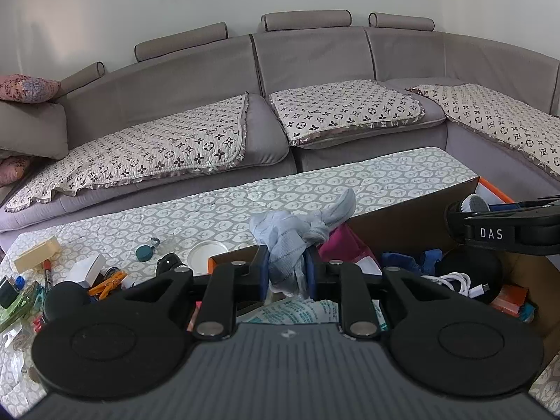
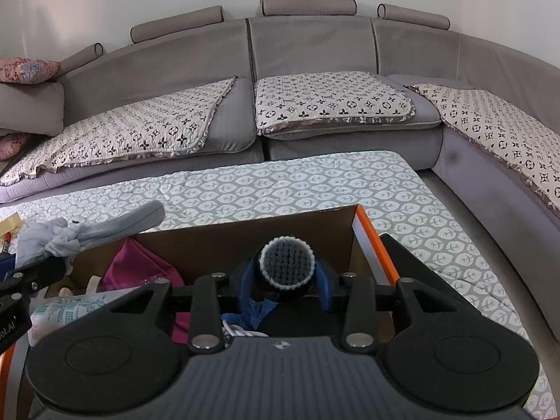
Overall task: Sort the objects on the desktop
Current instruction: 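Open both grippers to drop the cloth and brush into the box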
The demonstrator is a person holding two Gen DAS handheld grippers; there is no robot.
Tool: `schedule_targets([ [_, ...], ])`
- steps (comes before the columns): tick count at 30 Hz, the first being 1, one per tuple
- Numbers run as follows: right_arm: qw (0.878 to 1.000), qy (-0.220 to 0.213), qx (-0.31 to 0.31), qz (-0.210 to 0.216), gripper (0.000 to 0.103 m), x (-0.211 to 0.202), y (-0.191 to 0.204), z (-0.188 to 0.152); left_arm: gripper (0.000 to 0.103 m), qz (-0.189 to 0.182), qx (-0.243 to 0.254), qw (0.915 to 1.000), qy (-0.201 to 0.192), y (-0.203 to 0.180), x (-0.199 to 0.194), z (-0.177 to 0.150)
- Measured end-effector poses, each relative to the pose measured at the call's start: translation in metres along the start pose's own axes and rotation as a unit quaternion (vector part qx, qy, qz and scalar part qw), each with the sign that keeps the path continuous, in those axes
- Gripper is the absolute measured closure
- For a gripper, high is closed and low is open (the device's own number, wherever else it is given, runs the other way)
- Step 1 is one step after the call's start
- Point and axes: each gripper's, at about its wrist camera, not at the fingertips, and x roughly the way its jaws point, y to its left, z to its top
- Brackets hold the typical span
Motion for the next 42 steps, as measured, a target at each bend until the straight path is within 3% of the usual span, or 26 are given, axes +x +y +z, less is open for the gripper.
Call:
schedule_targets([
  [13,1.0,-0.001,0.007,-0.004,0.068,-0.001,-0.003,0.0,0.071,-0.001,-0.001,1.0,-0.002,-0.002,-0.001,0.0],
  [15,1.0,-0.003,0.008,-0.004,0.068,-0.002,-0.003,0.0,0.063,-0.001,-0.001,1.0,-0.007,-0.002,-0.002,0.0],
  [17,1.0,-0.004,0.01,-0.004,0.068,-0.003,-0.004,0.0,0.042,-0.001,-0.003,0.9999,-0.015,-0.001,-0.004,0.001],
  [21,1.0,-0.005,0.014,-0.002,0.064,-0.003,-0.006,0.0,0.019,0.004,-0.007,0.9995,-0.03,-0.001,-0.008,0.002],
  [22,1.0,-0.006,0.015,0.001,0.06,-0.004,-0.006,0.0,0.013,0.003,-0.01,0.9994,-0.032,0.0,-0.008,0.002],
  [24,1.0,-0.01,0.017,0.002,0.04,-0.005,-0.006,-0.001,0.002,0.003,-0.014,0.9993,-0.036,0.001,-0.009,0.003],
  [25,1.0,-0.013,0.018,0.002,0.033,-0.007,-0.005,-0.001,0.0,0.004,-0.016,0.9991,-0.038,0.001,-0.01,0.003],
  [26,1.0,-0.016,0.021,0.004,0.013,-0.008,-0.005,-0.001,0.0,0.005,-0.016,0.999,-0.04,-0.001,-0.011,0.003],
  [27,1.0,-0.019,0.023,0.009,0.001,-0.01,-0.004,-0.001,0.0,0.003,-0.015,0.9991,-0.04,-0.001,-0.011,0.003],
  [42,0.998,-0.043,0.041,-0.005,0.0,-0.033,-0.001,0.003,0.0,0.007,-0.026,0.9988,-0.042,0.005,-0.026,0.005],
])
